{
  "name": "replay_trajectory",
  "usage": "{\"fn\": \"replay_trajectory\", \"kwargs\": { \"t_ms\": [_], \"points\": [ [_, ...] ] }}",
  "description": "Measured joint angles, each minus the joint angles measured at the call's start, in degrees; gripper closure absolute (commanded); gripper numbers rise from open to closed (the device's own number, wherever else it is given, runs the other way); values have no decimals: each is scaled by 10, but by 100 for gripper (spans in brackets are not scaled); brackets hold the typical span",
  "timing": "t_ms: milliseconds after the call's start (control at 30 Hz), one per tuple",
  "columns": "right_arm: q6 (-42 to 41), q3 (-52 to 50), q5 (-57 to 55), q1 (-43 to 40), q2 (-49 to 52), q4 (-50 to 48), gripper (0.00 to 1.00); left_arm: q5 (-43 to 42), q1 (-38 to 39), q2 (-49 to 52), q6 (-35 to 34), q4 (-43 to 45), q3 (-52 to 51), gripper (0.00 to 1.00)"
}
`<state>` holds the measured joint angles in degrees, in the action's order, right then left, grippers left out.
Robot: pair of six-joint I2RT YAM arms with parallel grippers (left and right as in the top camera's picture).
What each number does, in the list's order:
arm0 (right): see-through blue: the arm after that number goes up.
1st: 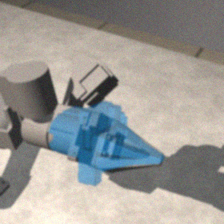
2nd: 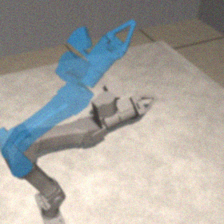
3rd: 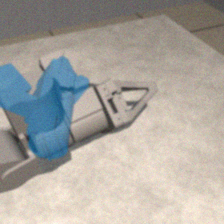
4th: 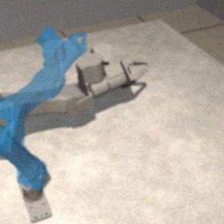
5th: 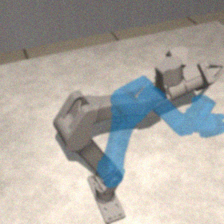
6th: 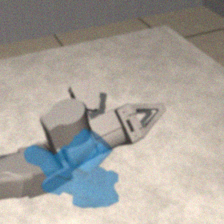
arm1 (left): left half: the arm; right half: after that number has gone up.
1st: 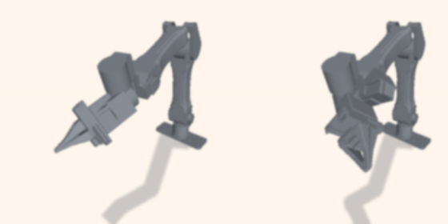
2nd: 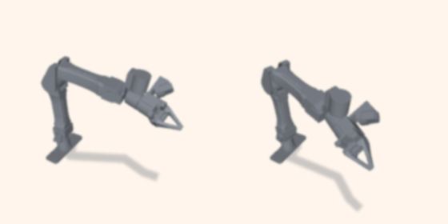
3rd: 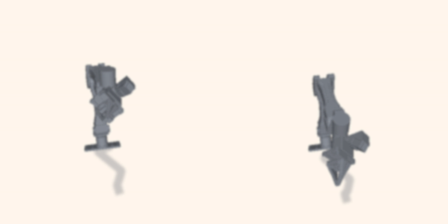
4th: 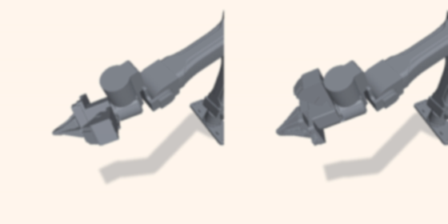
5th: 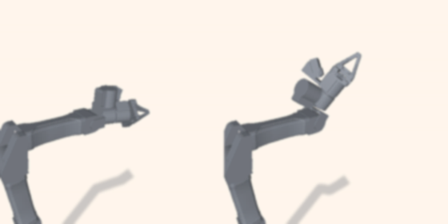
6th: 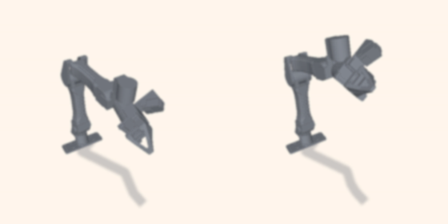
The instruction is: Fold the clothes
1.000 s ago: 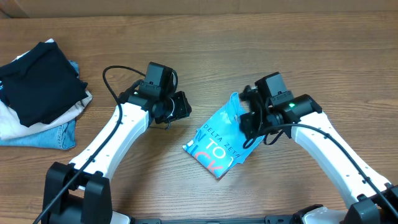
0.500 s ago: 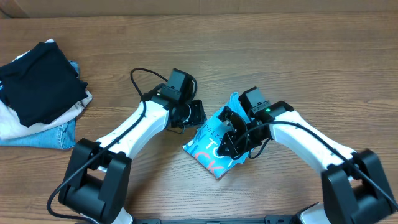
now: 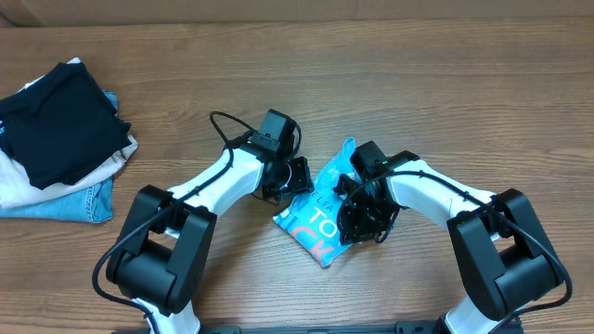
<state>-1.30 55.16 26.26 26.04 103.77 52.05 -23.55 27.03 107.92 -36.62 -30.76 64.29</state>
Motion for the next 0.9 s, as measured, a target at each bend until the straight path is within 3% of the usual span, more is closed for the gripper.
{"fn": "replay_trajectory", "kwargs": {
  "t_ms": [233,433,900],
  "points": [
    [-42,0,-29,7,-6,-4,79,-5,4,0,-10,-43,0,67],
    [-86,9,-127,-15,-19,3,79,0,4,0,-51,-89,1,68],
    [-88,18,-268,-59,-28,45,79,6,19,-13,-101,-56,1,70]
  ]
}}
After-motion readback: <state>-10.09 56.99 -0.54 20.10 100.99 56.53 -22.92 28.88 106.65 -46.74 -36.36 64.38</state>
